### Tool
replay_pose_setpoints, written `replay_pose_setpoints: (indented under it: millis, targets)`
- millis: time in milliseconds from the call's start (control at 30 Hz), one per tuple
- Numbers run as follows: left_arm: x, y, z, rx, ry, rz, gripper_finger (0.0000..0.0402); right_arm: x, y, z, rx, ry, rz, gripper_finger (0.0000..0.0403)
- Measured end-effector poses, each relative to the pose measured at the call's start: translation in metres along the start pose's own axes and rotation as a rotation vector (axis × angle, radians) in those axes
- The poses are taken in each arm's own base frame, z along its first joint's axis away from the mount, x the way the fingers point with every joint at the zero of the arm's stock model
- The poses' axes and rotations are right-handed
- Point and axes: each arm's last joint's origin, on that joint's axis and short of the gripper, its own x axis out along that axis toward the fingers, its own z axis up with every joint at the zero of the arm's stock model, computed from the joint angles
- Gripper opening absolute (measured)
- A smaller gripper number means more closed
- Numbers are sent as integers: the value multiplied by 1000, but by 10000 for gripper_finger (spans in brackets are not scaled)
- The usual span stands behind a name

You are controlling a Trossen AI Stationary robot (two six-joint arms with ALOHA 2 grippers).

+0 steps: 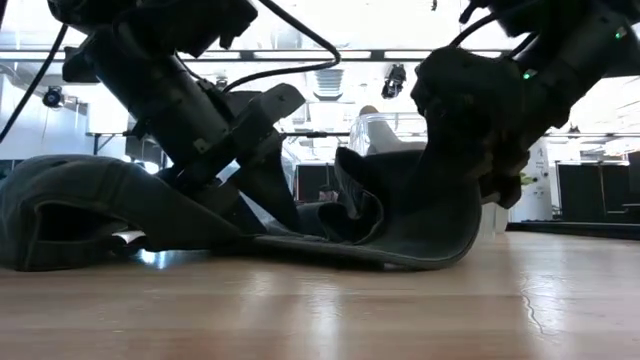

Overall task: Pick & Place hat
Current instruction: Put the right black cap into the left transparent bin

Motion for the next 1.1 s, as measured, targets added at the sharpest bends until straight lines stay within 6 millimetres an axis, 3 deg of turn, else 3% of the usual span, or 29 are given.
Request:
replay_pose_setpoints:
  millis: [200, 333, 433, 567, 700, 800, 933, 1100]
  targets:
    - [-2, -11, 4, -48, -24, -52, 213, -7, -1, 3, -67, 45, 11, 28]
    - [-13, -31, 18, -66, -57, -116, 213, -22, 3, 11, -151, 73, -9, 17]
    - [-34, -55, 35, -99, -94, -212, 213, -41, 13, 22, -296, 82, -19, 15]
    - [-83, -88, 58, -59, -149, -364, 213, -71, 31, 37, -567, 114, -41, 15]
    - [-129, -107, 78, 127, -240, -426, 213, -93, 47, 48, -807, 175, -60, 14]
    - [-145, -115, 88, 242, -235, -417, 213, -104, 56, 59, -909, 197, -66, 14]
    - [-149, -127, 97, 321, -178, -379, 213, -111, 65, 73, -942, 190, -62, 14]
    - [-130, -147, 95, 499, -121, -291, 213, -111, 74, 87, -944, 170, -37, 13]
